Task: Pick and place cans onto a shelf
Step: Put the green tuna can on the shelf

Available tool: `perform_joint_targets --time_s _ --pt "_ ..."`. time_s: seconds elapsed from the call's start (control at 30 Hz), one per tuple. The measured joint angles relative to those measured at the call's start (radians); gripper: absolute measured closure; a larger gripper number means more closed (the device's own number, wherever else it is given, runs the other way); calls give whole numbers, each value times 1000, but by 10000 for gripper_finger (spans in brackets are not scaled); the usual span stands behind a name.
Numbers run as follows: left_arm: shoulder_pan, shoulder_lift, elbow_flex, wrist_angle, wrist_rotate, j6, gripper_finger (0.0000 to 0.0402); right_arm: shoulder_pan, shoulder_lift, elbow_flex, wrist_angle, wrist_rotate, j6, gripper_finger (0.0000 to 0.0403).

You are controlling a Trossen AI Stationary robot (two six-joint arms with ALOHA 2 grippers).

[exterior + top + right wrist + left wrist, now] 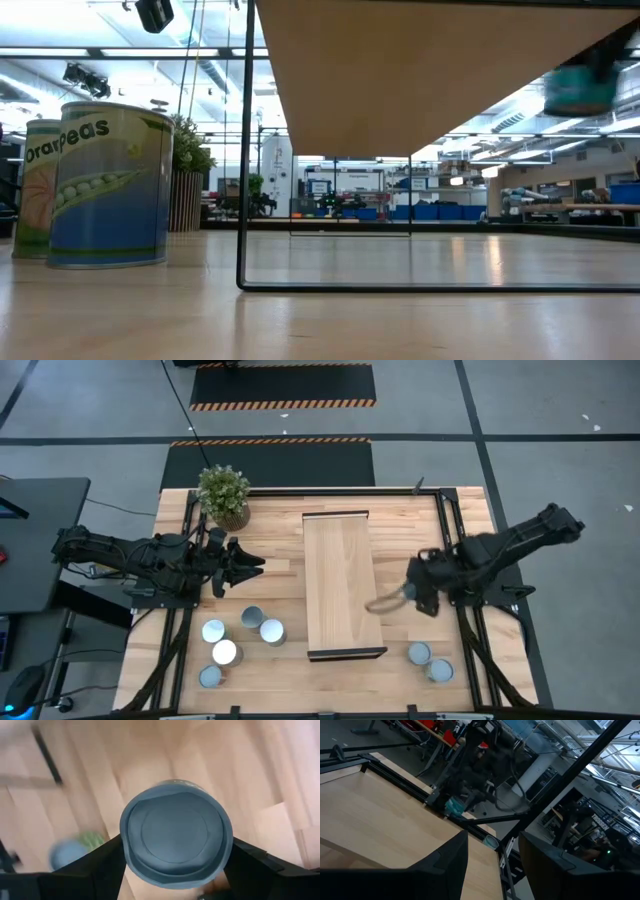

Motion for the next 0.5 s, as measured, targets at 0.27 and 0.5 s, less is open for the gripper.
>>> perform_joint_targets --time_s 0.27,0.5 --pt "0 0 0 0 0 -7 221 -299 83 212 -103 -103 260 109" --pt "0 0 0 0 0 -12 221 -380 139 291 26 -124 306 109"
